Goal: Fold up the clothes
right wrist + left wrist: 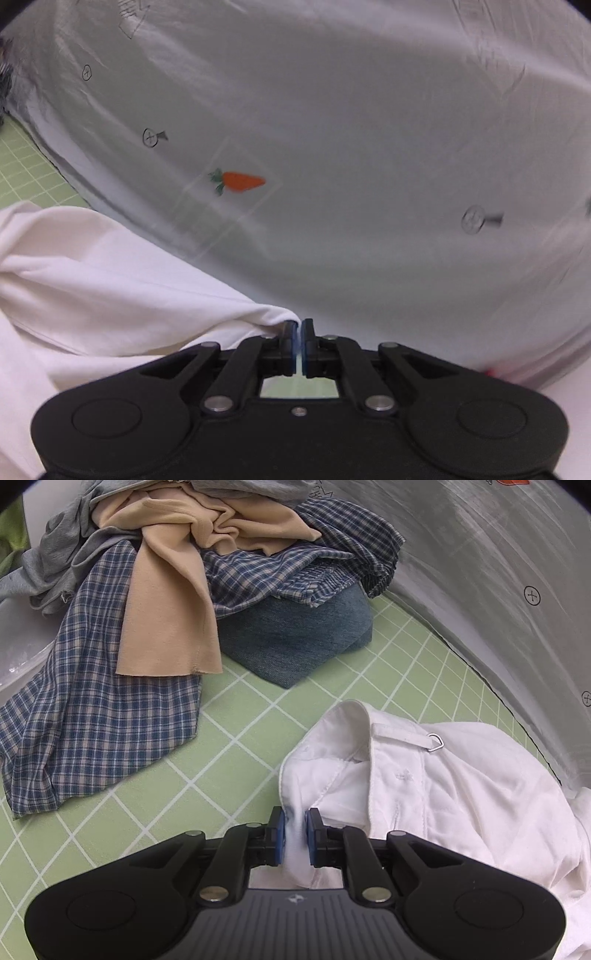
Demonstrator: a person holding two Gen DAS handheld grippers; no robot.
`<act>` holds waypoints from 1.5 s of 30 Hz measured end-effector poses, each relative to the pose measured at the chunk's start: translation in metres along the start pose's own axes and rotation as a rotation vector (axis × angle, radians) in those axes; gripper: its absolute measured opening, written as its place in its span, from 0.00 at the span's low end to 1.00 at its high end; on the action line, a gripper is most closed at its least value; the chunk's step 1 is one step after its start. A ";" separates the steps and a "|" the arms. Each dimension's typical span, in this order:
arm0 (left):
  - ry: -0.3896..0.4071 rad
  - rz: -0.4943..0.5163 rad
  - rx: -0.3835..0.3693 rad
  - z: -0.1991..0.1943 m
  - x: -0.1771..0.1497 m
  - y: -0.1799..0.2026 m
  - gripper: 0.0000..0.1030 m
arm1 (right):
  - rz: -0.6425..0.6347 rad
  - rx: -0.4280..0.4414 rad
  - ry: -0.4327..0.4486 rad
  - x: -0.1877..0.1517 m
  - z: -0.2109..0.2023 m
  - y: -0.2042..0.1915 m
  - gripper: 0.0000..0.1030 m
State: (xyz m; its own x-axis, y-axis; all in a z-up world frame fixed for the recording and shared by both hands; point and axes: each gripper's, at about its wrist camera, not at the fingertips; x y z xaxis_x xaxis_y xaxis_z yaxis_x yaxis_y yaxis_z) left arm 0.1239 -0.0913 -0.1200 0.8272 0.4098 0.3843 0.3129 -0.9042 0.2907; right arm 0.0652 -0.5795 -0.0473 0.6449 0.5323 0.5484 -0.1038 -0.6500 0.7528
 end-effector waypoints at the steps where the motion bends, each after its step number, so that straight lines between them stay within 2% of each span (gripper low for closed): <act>1: 0.003 0.008 0.012 0.001 -0.001 0.002 0.15 | -0.048 -0.064 0.045 0.007 -0.006 0.000 0.04; 2: 0.007 0.020 0.030 0.002 -0.003 0.003 0.15 | -0.088 -0.109 0.076 0.014 -0.010 -0.001 0.04; 4: 0.009 0.028 0.047 0.005 -0.006 0.003 0.15 | -0.128 -0.105 0.079 0.020 -0.009 -0.006 0.12; 5: 0.006 0.021 0.042 0.005 -0.005 0.002 0.16 | -0.084 -0.060 0.048 0.017 -0.003 -0.006 0.24; 6: 0.003 0.013 0.036 0.004 -0.004 0.000 0.18 | -0.013 0.000 0.003 0.012 0.004 -0.005 0.30; 7: 0.001 0.005 0.029 0.004 -0.004 -0.002 0.18 | 0.057 0.060 -0.042 0.007 0.011 -0.005 0.42; 9: -0.007 -0.018 0.020 0.004 -0.002 -0.006 0.20 | 0.245 0.199 -0.137 -0.010 0.026 -0.001 0.48; 11: -0.011 -0.026 0.017 0.005 -0.002 -0.007 0.20 | 0.433 0.327 -0.231 -0.030 0.039 0.000 0.60; 13: -0.011 -0.002 0.031 0.006 -0.002 -0.002 0.21 | 0.566 0.420 -0.291 -0.049 0.048 -0.006 0.62; 15: -0.011 0.027 0.052 0.008 -0.002 0.003 0.21 | 0.641 0.447 -0.355 -0.065 0.051 -0.019 0.64; 20: -0.007 0.043 0.077 0.010 -0.002 0.009 0.22 | 0.641 0.455 -0.385 -0.067 0.065 -0.034 0.68; 22: -0.008 0.042 0.081 0.010 -0.002 0.009 0.22 | 0.635 0.458 -0.393 -0.067 0.071 -0.040 0.66; 23: -0.007 0.042 0.082 0.010 -0.002 0.009 0.22 | 0.633 0.459 -0.397 -0.066 0.074 -0.042 0.57; 24: -0.007 0.041 0.084 0.010 -0.003 0.009 0.22 | 0.630 0.460 -0.401 -0.066 0.077 -0.045 0.44; 26: -0.007 0.047 0.090 0.010 -0.003 0.010 0.22 | 0.625 0.462 -0.408 -0.066 0.083 -0.051 0.06; 29: -0.007 0.057 0.096 0.010 -0.003 0.012 0.22 | 0.599 0.357 -0.356 -0.063 0.077 -0.022 0.03; 31: -0.009 0.051 0.102 0.011 -0.003 0.011 0.32 | 0.580 0.276 -0.314 -0.061 0.072 0.000 0.03; 33: -0.020 0.032 0.106 0.013 -0.003 0.007 0.33 | 0.560 0.196 -0.273 -0.059 0.066 0.023 0.02; 35: -0.025 0.007 0.099 0.014 -0.003 0.003 0.34 | 0.539 0.052 -0.193 -0.048 0.054 0.058 0.02; 37: -0.027 0.011 0.090 0.014 -0.004 0.004 0.41 | 0.494 -0.102 -0.089 -0.031 0.036 0.091 0.03; 39: -0.035 0.018 0.076 0.016 -0.006 0.007 0.44 | 0.392 -0.235 0.032 -0.011 0.012 0.108 0.03; 43: -0.011 0.078 0.123 0.019 -0.013 0.021 0.45 | -0.067 -0.561 0.158 -0.001 -0.016 0.071 0.04; 44: -0.004 0.091 0.134 0.020 -0.014 0.024 0.45 | -0.111 -0.569 0.135 -0.005 -0.017 0.063 0.04; 45: -0.003 0.090 0.132 0.020 -0.014 0.024 0.45 | -0.107 -0.533 0.082 -0.014 -0.016 0.056 0.04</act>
State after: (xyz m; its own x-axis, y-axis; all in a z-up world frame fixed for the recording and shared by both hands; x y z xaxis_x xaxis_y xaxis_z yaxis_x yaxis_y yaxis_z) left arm 0.1290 -0.1209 -0.1362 0.8561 0.3262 0.4009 0.2957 -0.9453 0.1378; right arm 0.0379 -0.6145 -0.0075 0.6138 0.6349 0.4692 -0.4236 -0.2367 0.8744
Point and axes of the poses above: each gripper's, at about its wrist camera, not at the fingertips, and z roughly the way its jaws point, y to its right, x to its top, and after that the axes turned 9 degrees about -z, right-handed
